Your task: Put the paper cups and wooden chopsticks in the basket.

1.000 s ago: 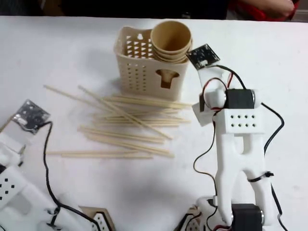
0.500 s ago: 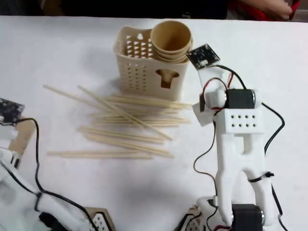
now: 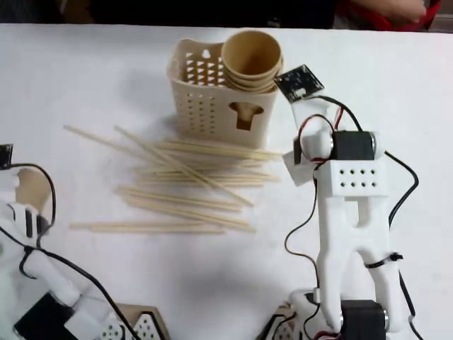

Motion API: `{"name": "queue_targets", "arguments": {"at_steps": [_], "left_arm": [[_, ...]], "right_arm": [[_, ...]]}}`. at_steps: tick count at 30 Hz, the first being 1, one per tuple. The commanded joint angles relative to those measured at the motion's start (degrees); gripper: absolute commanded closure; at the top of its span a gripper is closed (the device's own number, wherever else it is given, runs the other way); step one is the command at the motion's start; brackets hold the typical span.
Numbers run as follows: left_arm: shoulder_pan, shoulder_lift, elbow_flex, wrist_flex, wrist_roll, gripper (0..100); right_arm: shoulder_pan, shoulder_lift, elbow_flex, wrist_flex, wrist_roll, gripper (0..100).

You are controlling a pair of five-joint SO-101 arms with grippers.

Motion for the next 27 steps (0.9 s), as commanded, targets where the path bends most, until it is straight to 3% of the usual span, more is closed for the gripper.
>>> {"name": "queue_targets", "arguments": {"at_steps": [1,6,11,22,27], "left_arm": [[3.8,1.5,-0.5,-5.9,4.4,78],[6.9,4.0,-0.5,-9.8,6.8,78],[9.6,3.1,-0.6,-12.1,7.9,86],[14.4,-2.5,-1.0,-12.3,7.9,97],[14.6,-6.3,-1.1,-11.9,7.6,98]], "right_arm": [[0.2,-1.7,-0.5,-0.9,-0.5,83.5],[0.2,-1.7,-0.5,-0.9,-0.5,83.5],[0.2,-1.7,-0.5,-0.9,-0.4,83.5],[0.5,-1.7,-0.5,-0.9,-0.4,83.6],[0.5,-1.7,-0.5,-0.9,-0.4,83.6]]}}
